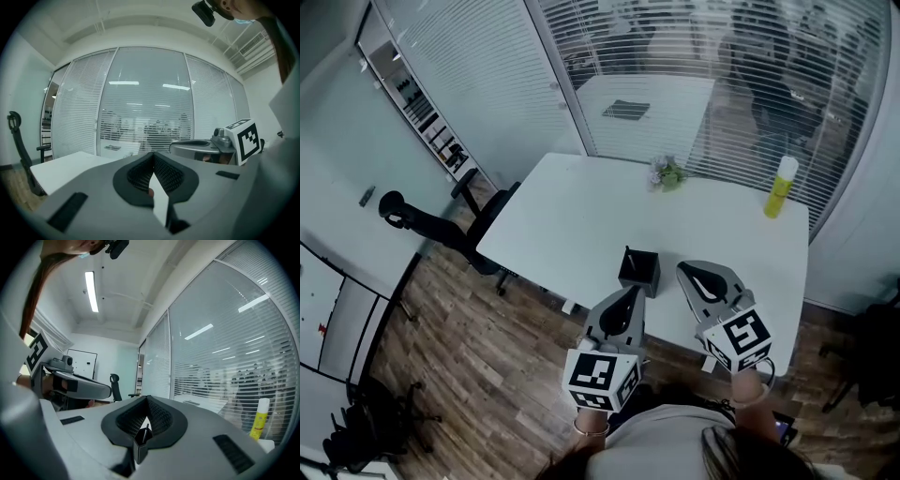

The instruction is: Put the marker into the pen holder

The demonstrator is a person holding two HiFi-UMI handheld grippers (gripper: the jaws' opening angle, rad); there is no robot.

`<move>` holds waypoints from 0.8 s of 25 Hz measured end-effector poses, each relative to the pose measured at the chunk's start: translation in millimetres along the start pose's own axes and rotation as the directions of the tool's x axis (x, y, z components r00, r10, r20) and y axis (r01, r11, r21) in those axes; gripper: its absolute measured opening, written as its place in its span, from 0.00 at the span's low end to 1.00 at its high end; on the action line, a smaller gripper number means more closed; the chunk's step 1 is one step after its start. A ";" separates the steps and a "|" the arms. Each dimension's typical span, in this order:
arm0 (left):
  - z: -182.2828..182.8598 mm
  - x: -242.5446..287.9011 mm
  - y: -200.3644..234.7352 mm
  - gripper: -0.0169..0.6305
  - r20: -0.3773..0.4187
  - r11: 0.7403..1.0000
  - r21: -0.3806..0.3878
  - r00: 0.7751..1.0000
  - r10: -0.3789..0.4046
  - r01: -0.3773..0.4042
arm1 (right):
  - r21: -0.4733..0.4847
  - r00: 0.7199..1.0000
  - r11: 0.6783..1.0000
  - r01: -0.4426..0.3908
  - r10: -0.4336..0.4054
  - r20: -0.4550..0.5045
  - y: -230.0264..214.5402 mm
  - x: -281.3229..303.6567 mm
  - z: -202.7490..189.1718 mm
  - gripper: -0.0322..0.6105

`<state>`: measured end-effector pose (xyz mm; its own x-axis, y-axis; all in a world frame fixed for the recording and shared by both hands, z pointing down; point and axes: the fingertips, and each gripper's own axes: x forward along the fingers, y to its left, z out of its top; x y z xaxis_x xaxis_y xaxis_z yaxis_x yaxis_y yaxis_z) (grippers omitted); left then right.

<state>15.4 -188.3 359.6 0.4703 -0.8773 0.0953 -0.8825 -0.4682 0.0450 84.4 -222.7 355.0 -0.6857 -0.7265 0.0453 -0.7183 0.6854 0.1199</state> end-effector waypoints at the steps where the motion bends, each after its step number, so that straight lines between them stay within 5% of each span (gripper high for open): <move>1: 0.7 1.4 2.4 0.05 0.004 1.000 0.005 1.000 0.000 0.000 | -0.003 1.000 1.000 0.003 -0.003 -0.004 -0.2 1.8 0.0 0.09; 20: 3.3 -27.6 57.8 0.05 0.016 0.998 0.032 0.998 -0.062 0.061 | -0.034 0.995 0.995 0.096 -0.097 -0.035 42.1 39.4 12.0 0.09</move>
<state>-48.6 -191.4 356.3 0.5240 -0.8483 0.0763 -0.8514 -0.5242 0.0189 25.7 -221.9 349.9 -0.6080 -0.7909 0.0685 -0.7763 0.6104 0.1575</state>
